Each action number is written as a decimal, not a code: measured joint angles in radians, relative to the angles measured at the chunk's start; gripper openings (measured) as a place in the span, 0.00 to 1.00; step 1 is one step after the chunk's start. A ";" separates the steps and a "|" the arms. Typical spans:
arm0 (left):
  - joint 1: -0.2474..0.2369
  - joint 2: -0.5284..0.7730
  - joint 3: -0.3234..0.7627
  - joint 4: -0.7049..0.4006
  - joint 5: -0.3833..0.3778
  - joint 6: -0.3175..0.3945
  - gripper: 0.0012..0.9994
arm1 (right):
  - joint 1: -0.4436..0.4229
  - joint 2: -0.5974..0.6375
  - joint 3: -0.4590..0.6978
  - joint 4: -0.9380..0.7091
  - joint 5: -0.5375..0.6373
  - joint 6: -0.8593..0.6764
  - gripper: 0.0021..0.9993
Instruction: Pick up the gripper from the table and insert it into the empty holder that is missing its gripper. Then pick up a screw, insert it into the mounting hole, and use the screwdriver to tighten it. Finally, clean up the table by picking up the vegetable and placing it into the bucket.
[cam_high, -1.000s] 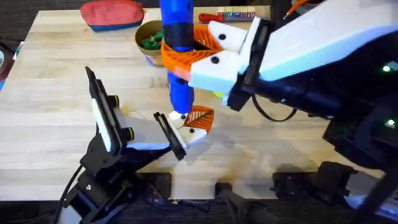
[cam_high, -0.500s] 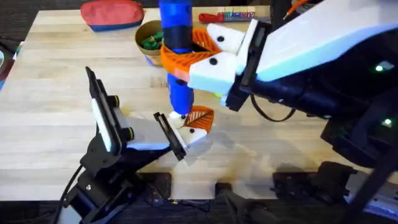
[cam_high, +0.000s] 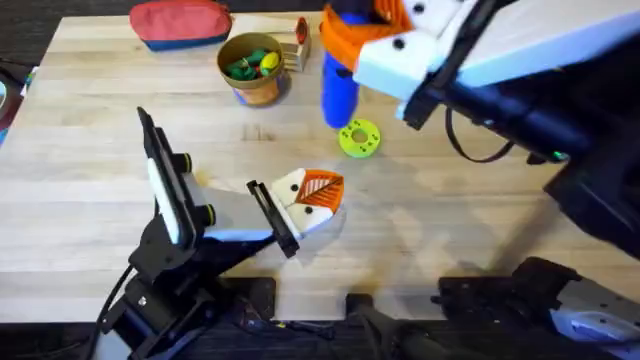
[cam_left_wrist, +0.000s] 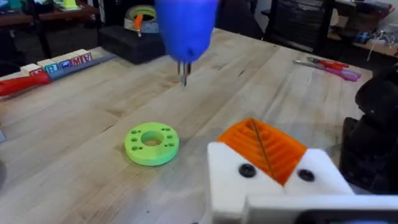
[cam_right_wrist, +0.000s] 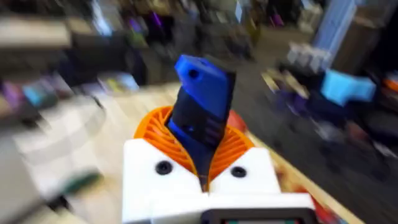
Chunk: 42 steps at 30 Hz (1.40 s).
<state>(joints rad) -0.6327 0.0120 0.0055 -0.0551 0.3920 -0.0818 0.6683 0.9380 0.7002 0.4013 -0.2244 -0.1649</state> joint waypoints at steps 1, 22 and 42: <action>0.000 0.000 0.000 0.000 0.000 0.000 0.00 | -0.027 0.016 0.000 -0.049 0.013 -0.058 0.00; 0.000 0.000 0.000 0.000 0.000 0.000 0.00 | -0.343 0.578 -0.001 -0.196 0.554 -1.214 0.00; 0.000 0.000 0.000 0.000 -0.001 0.003 0.19 | -0.330 0.542 0.010 -0.432 0.575 -0.921 0.99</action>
<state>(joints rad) -0.6327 0.0120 0.0055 -0.0552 0.3911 -0.0784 0.3386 1.4804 0.7105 -0.0308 0.3504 -1.0858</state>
